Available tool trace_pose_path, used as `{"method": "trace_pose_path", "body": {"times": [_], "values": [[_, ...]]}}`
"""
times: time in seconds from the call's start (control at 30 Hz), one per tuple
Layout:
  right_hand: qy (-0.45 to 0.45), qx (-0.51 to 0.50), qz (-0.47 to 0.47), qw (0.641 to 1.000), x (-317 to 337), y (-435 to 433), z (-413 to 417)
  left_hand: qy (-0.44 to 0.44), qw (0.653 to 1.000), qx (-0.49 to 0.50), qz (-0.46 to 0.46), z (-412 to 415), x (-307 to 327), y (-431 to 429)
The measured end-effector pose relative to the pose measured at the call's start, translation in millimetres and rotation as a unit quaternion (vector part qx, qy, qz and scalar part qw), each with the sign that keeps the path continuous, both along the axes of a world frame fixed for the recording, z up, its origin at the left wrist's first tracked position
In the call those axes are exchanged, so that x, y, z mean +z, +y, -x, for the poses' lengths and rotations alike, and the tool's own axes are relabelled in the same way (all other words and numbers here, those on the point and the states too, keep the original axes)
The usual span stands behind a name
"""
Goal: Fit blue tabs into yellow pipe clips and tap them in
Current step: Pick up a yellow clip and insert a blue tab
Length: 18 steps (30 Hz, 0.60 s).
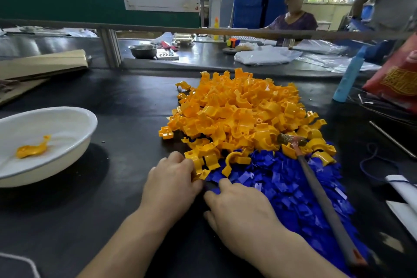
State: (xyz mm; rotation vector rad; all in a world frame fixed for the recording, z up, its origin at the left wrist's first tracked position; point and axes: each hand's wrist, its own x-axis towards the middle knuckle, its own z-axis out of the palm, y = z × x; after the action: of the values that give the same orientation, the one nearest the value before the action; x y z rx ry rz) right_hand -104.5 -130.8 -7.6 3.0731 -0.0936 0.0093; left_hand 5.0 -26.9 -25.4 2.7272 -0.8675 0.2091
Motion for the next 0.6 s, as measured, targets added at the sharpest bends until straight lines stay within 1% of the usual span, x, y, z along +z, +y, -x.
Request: {"method": "trace_pose_path", "body": {"times": [0.07, 0.1, 0.13, 0.2, 0.27, 0.37, 0.43, 0.47, 0.5, 0.53, 0.6], "values": [[-0.003, 0.003, 0.001, 1.0, -2, -3, 5, 0.011, 1.0, -0.013, 0.016, 0, 0, 0], [0.001, 0.001, 0.005, 1.0, -2, -6, 7, 0.044, 0.998, -0.007, 0.047, 1, 2, 1], [0.005, -0.003, 0.01, 1.0, 0, -8, 9, 0.096, 0.991, 0.006, 0.09, 1, 5, 2], [-0.001, -0.018, 0.014, 1.0, 4, -15, 10, 0.215, 0.959, 0.04, 0.182, 1, 9, 6], [-0.028, -0.049, 0.007, 0.998, 7, -22, 12, 0.303, 0.92, 0.061, 0.241, 1, 10, 8], [-0.063, -0.107, -0.01, 0.992, 7, -34, 15, 0.379, 0.87, 0.064, 0.308, 3, 13, 10], [-0.052, -0.123, -0.01, 0.991, 8, -39, 16, 0.426, 0.836, 0.047, 0.343, 5, 16, 7], [-0.041, -0.122, -0.007, 0.992, 8, -40, 15, 0.443, 0.824, 0.034, 0.35, 6, 17, 6], [-0.028, -0.118, -0.007, 0.993, 9, -40, 14, 0.454, 0.82, 0.019, 0.349, 8, 18, 5], [-0.017, -0.111, -0.012, 0.994, 9, -41, 13, 0.457, 0.822, 0.009, 0.339, 9, 20, 4], [0.003, -0.1, -0.033, 0.994, 11, -42, 9, 0.448, 0.841, 0.012, 0.305, 8, 22, 3]]}}
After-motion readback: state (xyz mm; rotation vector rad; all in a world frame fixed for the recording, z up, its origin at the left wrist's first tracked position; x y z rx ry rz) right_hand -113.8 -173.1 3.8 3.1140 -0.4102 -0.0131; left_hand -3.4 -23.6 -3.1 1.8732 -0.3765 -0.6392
